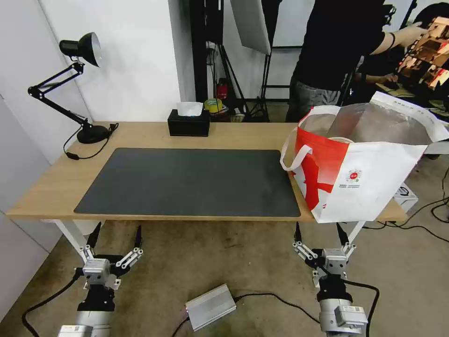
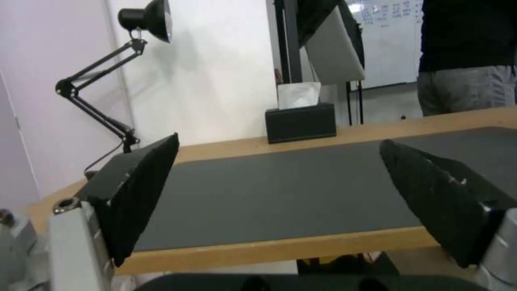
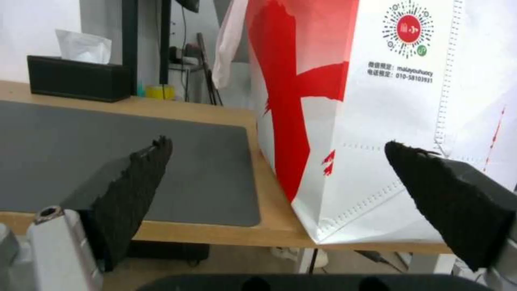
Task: Pick up the trash from the table and place it into the takeout bag.
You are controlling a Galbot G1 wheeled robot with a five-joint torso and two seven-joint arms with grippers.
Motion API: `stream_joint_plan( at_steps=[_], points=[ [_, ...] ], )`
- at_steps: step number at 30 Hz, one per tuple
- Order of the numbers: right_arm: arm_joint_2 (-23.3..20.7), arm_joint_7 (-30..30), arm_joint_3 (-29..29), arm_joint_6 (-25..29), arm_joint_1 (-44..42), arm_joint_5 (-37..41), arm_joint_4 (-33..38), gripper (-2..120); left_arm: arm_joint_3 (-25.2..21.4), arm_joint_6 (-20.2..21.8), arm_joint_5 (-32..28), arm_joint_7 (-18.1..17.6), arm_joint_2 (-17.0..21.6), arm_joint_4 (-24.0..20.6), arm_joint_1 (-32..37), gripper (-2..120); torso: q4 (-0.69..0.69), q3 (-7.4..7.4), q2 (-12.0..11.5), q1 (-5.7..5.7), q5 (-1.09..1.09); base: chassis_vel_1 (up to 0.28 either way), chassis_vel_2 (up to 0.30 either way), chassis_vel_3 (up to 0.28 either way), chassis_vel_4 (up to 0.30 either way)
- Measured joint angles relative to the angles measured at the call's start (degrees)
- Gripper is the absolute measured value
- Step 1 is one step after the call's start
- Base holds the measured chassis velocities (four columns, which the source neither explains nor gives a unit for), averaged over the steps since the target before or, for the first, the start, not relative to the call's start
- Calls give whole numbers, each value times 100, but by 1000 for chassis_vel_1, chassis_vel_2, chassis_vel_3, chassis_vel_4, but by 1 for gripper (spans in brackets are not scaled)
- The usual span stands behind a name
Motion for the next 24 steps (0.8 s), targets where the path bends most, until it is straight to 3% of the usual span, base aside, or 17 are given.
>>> stream_joint_plan(
  at_steps=[24],
  points=[
    [9, 0, -25, 14, -53, -20, -72, 100, -52, -37, 80, -137, -73, 91, -43, 100, 0, 0, 0, 0, 0, 0, 0, 0, 0]
  ],
)
